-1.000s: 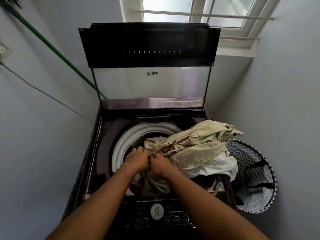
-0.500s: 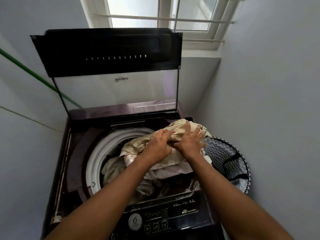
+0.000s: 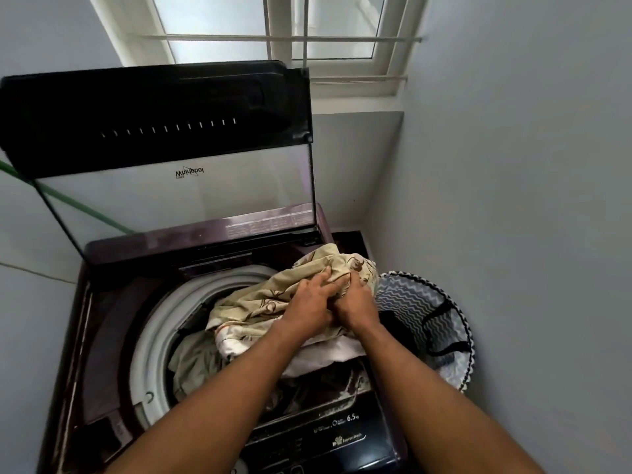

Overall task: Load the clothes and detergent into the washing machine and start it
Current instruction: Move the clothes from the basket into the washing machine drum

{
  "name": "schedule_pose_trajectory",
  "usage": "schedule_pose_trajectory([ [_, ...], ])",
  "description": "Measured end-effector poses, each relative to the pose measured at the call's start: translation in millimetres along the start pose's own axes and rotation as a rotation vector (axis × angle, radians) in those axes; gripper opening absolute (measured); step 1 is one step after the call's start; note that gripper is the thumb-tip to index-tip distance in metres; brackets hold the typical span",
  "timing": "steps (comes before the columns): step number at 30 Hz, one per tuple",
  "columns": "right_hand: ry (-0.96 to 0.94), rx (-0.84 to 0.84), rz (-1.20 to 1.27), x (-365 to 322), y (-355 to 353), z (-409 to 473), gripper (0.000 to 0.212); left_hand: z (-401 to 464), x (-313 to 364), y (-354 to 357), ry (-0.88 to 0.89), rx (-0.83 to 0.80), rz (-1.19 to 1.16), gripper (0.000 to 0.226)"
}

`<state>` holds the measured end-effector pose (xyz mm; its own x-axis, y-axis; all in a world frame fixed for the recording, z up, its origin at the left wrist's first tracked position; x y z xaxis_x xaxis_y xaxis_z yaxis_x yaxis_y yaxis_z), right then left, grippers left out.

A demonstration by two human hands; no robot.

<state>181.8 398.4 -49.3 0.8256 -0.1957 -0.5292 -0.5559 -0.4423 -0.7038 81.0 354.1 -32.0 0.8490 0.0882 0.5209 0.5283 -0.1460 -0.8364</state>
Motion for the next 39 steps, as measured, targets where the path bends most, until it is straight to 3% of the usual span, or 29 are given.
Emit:
schedule_pose_trajectory([
  [4, 0.046, 0.172, -0.233, -12.8, -5.6, -10.6, 0.053, -3.7, -1.8, -5.3, 0.008, 0.049, -0.042, 0.081],
  [9, -0.241, 0.422, -0.346, -51.1, -19.6, -36.3, 0.023, -28.8, -11.4, -26.1, 0.052, 0.218, -0.311, 0.074],
  [13, -0.423, 0.249, -0.164, -98.8, -2.4, -55.1, 0.021, -60.2, -34.9, -53.8, -0.003, 0.426, -0.345, 0.072],
  [19, -0.423, -0.007, 0.05, -141.8, 63.7, -79.5, 0.015, -115.7, -99.3, -75.7, -0.133, 0.524, -0.29, 0.067],
  [25, -0.367, -0.233, 0.005, -133.5, 154.5, -96.1, 0.017, -165.4, -157.6, -65.5, -0.347, 0.365, -0.276, 0.062],
  [29, -0.318, -0.371, 0.033, -117.1, 190.0, -106.4, 0.02, -180.9, -184.1, -47.3, -0.396, 0.22, -0.161, 0.061],
  [35, -0.197, -0.484, -0.007, -114.0, 212.0, -103.5, 0.07, -180.9, -194.1, -13.5, -0.386, -0.057, -0.181, 0.098],
  [37, -0.252, -0.473, -0.176, -116.5, 197.7, -98.5, 0.092, -172.6, -193.8, -12.5, -0.359, -0.05, -0.17, 0.1],
  [39, -0.323, -0.263, -0.463, -112.0, 169.2, -88.4, 0.087, -158.9, -191.1, -12.4, -0.358, -0.042, -0.114, 0.095],
])
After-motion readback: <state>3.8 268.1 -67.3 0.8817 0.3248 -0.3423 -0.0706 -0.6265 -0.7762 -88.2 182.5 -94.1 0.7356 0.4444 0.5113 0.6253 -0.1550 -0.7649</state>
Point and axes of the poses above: each hand's wrist, its own z-axis towards the middle knuckle, its own y-axis out of the palm, x = y × z, the point moved 8 cm from there along z, towards the middle knuckle, and after that the axes turned 5 degrees about y, right-handed, at the moved point
